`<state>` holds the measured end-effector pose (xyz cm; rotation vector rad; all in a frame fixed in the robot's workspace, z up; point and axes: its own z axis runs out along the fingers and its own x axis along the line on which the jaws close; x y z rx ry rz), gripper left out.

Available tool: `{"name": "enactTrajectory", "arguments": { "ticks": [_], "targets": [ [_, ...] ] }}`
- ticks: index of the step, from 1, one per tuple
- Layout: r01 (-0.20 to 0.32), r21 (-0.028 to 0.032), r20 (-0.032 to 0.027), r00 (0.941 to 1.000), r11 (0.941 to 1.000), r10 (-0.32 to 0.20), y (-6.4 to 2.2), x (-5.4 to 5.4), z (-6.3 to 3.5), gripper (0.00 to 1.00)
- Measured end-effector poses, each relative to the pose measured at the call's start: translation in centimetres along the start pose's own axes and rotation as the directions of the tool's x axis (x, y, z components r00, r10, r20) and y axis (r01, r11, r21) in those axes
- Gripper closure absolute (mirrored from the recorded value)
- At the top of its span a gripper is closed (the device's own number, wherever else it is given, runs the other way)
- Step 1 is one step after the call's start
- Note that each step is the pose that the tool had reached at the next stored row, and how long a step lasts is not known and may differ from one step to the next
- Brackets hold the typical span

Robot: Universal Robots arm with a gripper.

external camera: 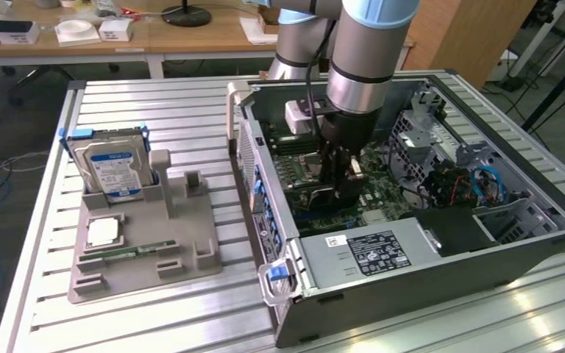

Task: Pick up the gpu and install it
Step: 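Insert the gpu into the slot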

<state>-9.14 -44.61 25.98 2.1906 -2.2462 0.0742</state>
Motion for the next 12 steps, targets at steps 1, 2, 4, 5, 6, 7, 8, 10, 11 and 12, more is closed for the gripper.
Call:
{"name": "enactTrajectory", "arguments": {
  "ticks": [1, 2, 4, 5, 6, 7, 8, 10, 11, 12],
  "targets": [
    [0.000, 0.0000, 0.0000, 1.0000, 1.0000, 0.000, -0.01, 0.0, -0.31, 0.43],
    [0.000, 0.0000, 0.0000, 1.0000, 1.0000, 0.000, -0.02, 0.0, -0.66, 0.43],
    [0.000, -0.0001, -0.0001, 1.0000, 1.0000, 0.000, -0.05, 0.1, -1.54, 0.43],
    [0.000, 0.0000, -0.0001, 1.0000, 1.0000, 0.000, -0.06, 0.1, -1.88, 0.44],
    [0.000, 0.0001, 0.0001, 1.0000, 1.0000, 0.000, -0.06, 0.1, -1.91, 0.51],
    [0.000, 0.0000, 0.0000, 1.0000, 1.0000, 0.000, -0.06, 0.1, -1.91, 0.57],
    [0.000, 0.0000, 0.0001, 1.0000, 1.0000, 0.000, -0.06, 0.1, -1.91, 0.57],
    [0.000, 0.0000, 0.0000, 1.0000, 1.0000, 0.000, -0.06, 0.1, -1.91, 0.68],
    [0.000, 0.0000, 0.0000, 1.0000, 1.0000, 0.000, -0.06, 0.1, -1.91, 0.75],
    [0.000, 0.0000, 0.0000, 1.0000, 1.0000, 0.000, -0.06, 0.1, -1.91, 0.75]
  ]
}}
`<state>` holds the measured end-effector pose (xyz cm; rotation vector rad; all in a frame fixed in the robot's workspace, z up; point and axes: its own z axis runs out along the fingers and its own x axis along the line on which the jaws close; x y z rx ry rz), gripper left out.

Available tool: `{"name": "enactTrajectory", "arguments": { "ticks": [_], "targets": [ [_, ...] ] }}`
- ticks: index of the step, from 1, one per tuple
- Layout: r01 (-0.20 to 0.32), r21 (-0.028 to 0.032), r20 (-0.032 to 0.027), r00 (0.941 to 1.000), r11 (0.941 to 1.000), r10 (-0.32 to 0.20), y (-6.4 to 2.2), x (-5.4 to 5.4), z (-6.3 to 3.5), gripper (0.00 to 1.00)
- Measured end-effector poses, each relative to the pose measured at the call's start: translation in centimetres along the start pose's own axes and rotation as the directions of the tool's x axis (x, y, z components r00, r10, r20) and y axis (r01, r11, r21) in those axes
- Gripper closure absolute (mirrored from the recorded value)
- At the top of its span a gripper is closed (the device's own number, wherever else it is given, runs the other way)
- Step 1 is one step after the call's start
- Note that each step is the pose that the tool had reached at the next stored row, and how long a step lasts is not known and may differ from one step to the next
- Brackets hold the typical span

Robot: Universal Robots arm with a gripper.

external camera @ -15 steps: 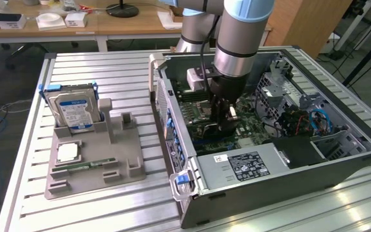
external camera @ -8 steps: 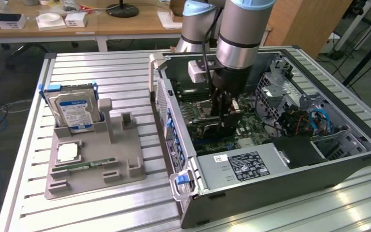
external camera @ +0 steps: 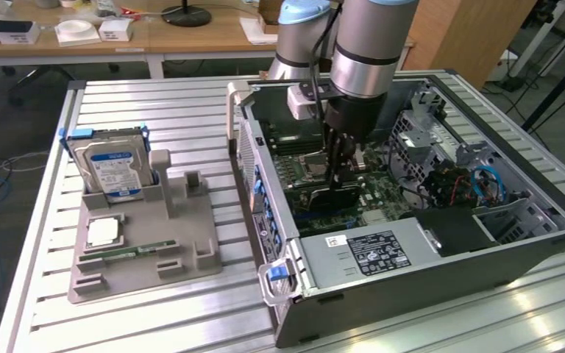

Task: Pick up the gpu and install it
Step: 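Insert the gpu into the slot, then press down on the gpu until it lock into place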

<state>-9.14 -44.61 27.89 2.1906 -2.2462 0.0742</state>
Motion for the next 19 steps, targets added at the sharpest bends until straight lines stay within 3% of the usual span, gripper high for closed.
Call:
{"name": "enactTrajectory", "arguments": {
  "ticks": [5, 19],
  "targets": [
    [0.000, 0.0000, 0.0000, 1.0000, 1.0000, 0.000, 0.00, 0.00, 0.00, 0.89],
    [0.000, 0.0000, -0.0001, 1.0000, 1.0000, 0.000, 0.00, 0.00, 0.00, 0.89]
  ]
}}
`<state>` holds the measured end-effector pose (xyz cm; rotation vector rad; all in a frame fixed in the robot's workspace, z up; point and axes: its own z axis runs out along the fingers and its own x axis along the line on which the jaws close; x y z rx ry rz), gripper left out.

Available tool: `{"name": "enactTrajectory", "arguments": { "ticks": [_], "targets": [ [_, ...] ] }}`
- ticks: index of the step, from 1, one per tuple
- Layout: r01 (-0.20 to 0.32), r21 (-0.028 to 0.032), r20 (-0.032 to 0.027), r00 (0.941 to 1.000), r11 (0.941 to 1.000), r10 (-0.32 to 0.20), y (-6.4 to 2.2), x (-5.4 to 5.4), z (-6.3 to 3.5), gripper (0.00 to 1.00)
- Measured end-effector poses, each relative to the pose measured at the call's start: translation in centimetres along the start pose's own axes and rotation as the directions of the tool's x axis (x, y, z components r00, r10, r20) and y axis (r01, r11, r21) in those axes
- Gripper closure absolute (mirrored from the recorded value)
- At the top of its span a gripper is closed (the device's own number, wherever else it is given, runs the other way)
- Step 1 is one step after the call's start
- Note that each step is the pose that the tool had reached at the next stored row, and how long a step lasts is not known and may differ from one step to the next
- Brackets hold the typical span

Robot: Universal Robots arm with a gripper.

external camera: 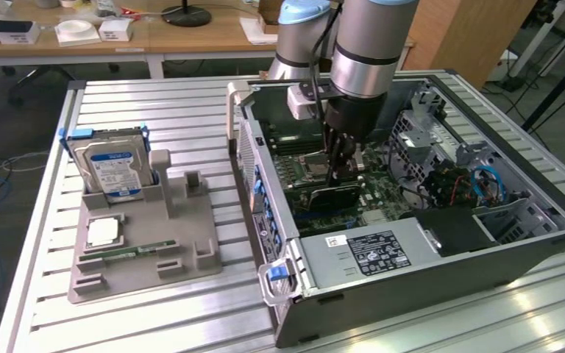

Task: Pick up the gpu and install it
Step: 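Press down on the gpu until it lock into place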

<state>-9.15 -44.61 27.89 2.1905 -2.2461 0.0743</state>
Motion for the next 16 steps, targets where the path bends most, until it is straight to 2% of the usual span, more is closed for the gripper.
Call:
{"name": "enactTrajectory", "arguments": {
  "ticks": [4, 10, 16],
  "targets": [
    [0.000, 0.0000, -0.0001, 1.0000, 1.0000, 0.000, 0.01, 0.0, 0.29, 0.89],
    [0.000, -0.0002, -0.0007, 1.0000, 1.0000, 0.000, 0.04, 0.0, 1.28, 0.89],
    [0.000, 0.0003, -0.0004, 1.0000, 1.0000, 0.000, 0.05, -0.1, 1.46, 0.89]
  ]
}}
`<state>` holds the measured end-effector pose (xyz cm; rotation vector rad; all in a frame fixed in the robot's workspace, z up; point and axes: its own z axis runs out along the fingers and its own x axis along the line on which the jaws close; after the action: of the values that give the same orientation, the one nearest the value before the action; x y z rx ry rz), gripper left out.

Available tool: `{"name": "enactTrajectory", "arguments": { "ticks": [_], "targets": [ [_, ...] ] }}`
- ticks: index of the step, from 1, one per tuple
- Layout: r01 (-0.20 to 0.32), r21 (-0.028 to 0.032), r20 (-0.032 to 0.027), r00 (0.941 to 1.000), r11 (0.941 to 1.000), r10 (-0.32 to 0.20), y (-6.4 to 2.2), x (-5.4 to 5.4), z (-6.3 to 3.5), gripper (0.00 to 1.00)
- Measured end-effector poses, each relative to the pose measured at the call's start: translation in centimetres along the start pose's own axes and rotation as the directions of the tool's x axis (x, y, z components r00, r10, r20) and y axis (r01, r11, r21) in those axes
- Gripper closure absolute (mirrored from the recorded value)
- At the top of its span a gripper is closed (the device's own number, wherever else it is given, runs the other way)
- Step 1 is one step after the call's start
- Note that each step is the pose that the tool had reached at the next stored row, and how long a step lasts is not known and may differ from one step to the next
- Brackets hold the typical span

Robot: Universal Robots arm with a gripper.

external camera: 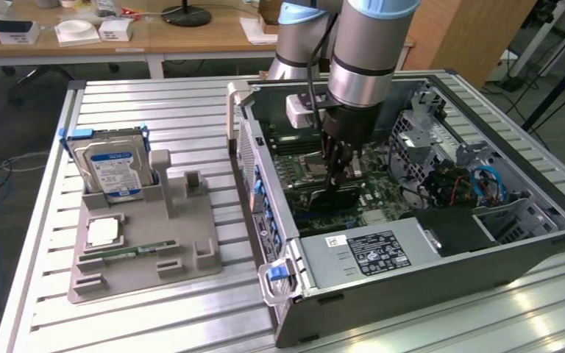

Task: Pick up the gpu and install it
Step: 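Press down on the gpu until it lock into place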

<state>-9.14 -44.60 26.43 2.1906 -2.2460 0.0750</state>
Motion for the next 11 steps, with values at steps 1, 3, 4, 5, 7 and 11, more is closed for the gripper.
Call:
{"name": "enactTrajectory", "arguments": {
  "ticks": [1, 3, 4, 5, 7, 11],
  "targets": [
    [0.000, 0.0000, 0.0001, 1.0000, 1.0000, 0.000, 0.00, 0.0, 0.00, 0.89],
    [0.000, -0.0002, 0.0002, 1.0000, 1.0000, 0.000, -0.01, 0.0, -0.80, 0.89],
    [0.000, -0.0004, -0.0001, 1.0000, 1.0000, 0.000, -0.03, 0.1, -1.70, 0.89],
    [0.000, -0.0004, -0.0002, 1.0000, 1.0000, 0.000, 0.03, 0.1, -2.07, 0.89],
    [0.000, -0.0004, -0.0006, 1.0000, 1.0000, 0.000, 0.53, 0.1, -2.58, 0.89],
    [0.000, -0.0003, -0.0008, 1.0000, 1.0000, 0.000, 2.36, 0.2, -2.88, 0.89]
  ]
}}
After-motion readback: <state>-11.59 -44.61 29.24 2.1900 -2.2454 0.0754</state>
